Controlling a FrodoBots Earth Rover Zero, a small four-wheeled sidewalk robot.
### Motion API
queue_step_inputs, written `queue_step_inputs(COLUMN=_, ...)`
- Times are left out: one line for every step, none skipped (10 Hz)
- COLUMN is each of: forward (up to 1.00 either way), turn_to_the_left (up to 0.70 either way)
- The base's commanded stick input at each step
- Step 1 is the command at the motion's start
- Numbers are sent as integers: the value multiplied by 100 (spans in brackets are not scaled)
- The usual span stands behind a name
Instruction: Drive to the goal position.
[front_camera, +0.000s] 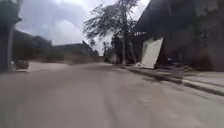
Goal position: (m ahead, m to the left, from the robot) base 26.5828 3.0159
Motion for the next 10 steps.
queue_step_inputs(forward=100, turn_to_the_left=0)
queue_step_inputs(forward=100, turn_to_the_left=0)
queue_step_inputs(forward=100, turn_to_the_left=0)
queue_step_inputs(forward=100, turn_to_the_left=0)
queue_step_inputs(forward=100, turn_to_the_left=0)
queue_step_inputs(forward=100, turn_to_the_left=0)
queue_step_inputs(forward=100, turn_to_the_left=0)
queue_step_inputs(forward=100, turn_to_the_left=0)
queue_step_inputs(forward=100, turn_to_the_left=0)
queue_step_inputs(forward=100, turn_to_the_left=0)
